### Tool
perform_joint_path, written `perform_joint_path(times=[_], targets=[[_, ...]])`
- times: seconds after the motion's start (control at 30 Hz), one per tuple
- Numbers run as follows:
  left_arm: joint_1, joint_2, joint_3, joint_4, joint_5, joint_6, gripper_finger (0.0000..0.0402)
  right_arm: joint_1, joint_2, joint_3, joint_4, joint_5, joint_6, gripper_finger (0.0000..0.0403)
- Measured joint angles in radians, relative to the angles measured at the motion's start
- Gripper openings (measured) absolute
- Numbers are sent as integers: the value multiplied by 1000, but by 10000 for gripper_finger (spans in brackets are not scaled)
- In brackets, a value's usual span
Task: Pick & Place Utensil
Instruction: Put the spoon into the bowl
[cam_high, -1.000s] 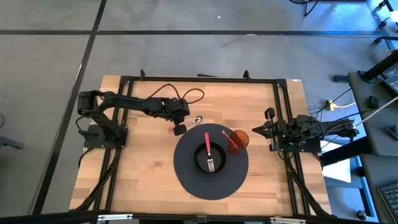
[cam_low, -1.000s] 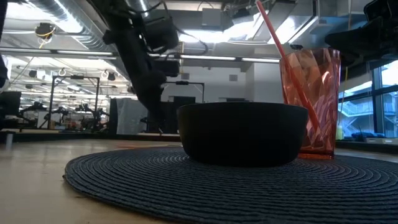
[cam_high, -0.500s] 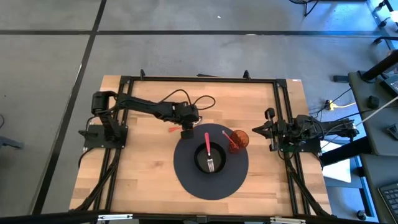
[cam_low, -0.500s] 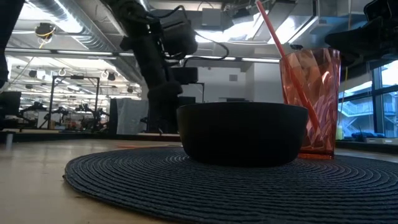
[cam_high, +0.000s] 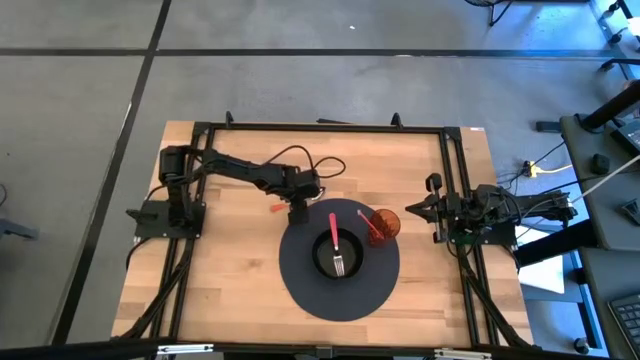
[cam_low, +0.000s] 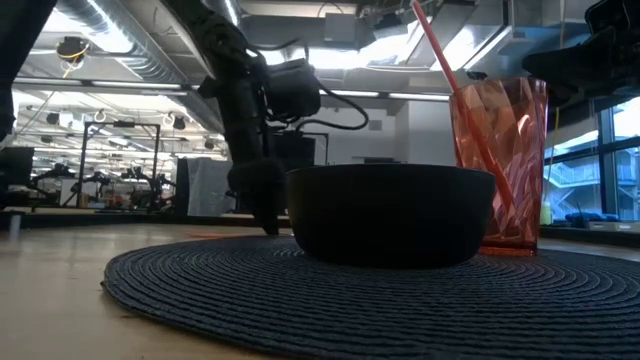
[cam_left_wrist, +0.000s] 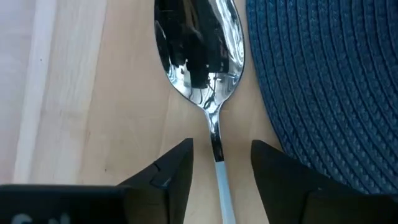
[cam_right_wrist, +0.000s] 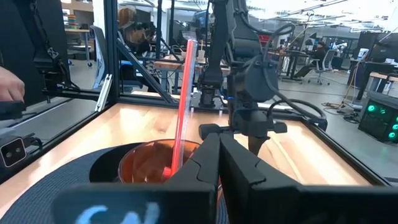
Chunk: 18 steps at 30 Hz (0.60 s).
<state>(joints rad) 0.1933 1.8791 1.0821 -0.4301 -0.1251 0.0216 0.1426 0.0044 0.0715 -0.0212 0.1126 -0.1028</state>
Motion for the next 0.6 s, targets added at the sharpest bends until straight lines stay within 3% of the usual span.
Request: perform_joint_path(times=[0.27,0.4,0.53,0.6], targets=[[31,13,-1,1,28,-9,131,0,0,0,0,0,-1,12],[54,15,-10,16,77,-31,84,0,0,0,-1,0,-2,12],[55,13,-33,39,52,5,19,0,0,0,-2,0,-2,12],[54,11,-37,43,27,13,11,0,0,0,-2,0,-2,12]])
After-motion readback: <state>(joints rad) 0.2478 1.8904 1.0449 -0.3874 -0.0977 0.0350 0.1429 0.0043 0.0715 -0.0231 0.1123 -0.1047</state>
